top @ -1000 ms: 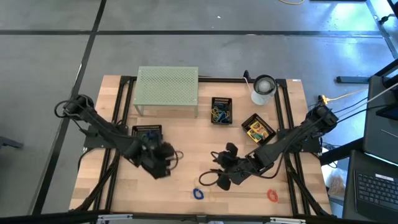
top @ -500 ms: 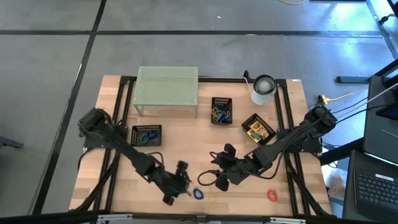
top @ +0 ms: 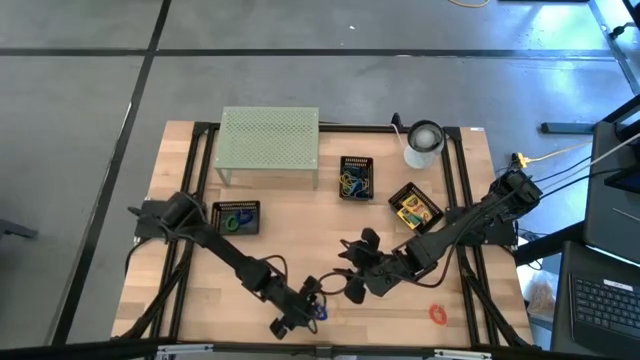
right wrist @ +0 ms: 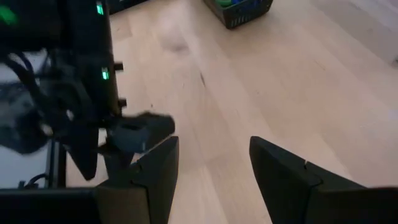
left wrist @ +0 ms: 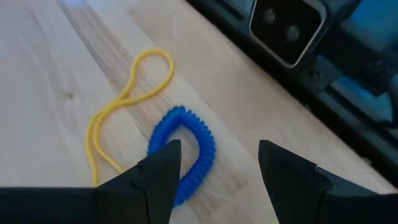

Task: Pick & Place Office Desk Supplies
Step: Put the blue spring rubber band into the left black bin

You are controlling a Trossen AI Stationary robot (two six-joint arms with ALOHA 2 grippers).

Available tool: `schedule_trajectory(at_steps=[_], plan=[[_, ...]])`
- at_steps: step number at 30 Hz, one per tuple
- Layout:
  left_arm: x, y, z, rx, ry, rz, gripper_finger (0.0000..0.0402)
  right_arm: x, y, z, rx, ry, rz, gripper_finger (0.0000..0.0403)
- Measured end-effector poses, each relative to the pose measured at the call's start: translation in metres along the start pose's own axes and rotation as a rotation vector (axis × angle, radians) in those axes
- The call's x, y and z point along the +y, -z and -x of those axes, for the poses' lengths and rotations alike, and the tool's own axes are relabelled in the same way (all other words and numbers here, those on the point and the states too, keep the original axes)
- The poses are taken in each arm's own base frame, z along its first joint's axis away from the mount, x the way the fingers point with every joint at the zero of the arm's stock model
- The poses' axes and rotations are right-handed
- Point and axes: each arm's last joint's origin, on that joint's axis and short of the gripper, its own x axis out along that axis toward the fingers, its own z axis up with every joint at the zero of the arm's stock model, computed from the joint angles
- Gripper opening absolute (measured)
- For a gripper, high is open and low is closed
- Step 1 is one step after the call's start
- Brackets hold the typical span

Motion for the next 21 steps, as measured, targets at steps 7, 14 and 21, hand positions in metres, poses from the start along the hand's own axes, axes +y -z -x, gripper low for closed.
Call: schedule_trajectory(at_steps=[7,14,21], plan=[[0.010,0.011,-0.011,0.049,0.024,0.032,0.0194,-0.001,0.000,0.000,-0.009,0.010,-0.001,0.0198],[0.008,0.015,-0.011,0.093,0.073,0.034,0.0108,-0.001,-0.001,0.000,-0.009,0.010,-0.007,0.0198],[0.006,0.015,-0.009,0.096,0.078,0.028,0.0014,-0.001,0.000,0.000,-0.009,0.010,-0.004,0.0198]])
